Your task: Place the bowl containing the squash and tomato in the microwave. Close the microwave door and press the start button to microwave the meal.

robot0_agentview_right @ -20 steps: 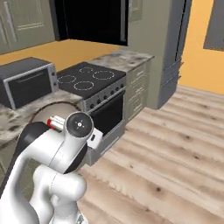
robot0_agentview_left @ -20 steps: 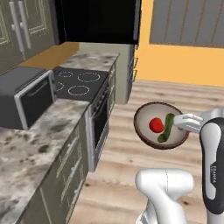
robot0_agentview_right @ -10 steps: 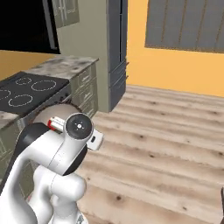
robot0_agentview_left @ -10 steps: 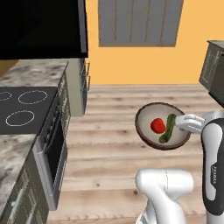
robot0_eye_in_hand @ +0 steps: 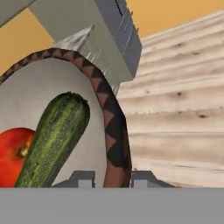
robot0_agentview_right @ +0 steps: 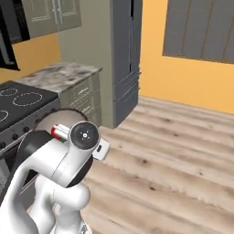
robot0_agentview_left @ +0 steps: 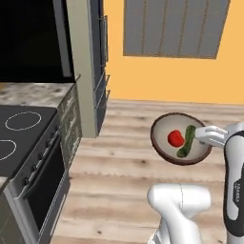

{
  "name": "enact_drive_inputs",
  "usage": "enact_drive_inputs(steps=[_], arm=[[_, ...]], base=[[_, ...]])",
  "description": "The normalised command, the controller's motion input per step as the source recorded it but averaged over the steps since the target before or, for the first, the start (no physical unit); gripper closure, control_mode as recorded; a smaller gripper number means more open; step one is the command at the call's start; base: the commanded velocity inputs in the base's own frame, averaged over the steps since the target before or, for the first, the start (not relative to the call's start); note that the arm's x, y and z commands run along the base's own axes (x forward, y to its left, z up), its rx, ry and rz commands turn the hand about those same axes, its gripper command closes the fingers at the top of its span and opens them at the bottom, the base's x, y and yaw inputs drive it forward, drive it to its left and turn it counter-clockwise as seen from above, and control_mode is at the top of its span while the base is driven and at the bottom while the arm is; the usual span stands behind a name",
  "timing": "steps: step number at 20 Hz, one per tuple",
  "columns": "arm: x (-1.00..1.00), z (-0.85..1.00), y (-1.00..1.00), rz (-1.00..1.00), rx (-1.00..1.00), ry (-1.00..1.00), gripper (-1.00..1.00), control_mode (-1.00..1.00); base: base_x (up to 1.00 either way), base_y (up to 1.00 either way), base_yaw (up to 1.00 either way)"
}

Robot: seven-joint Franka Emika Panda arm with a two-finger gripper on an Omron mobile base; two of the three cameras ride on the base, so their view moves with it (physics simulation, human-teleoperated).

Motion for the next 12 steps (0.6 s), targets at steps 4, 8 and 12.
enact_drive_inputs(steps=[4,8,12], arm=[[0.0,0.0,0.0,0.0,0.0,0.0,1.0,1.0],[0.0,0.0,0.0,0.0,0.0,0.0,1.0,1.0],[0.0,0.0,0.0,0.0,0.0,0.0,1.0,1.0]], base=[[0.91,-0.51,0.48],[0.82,-0.22,0.55],[0.62,-0.2,0.65]])
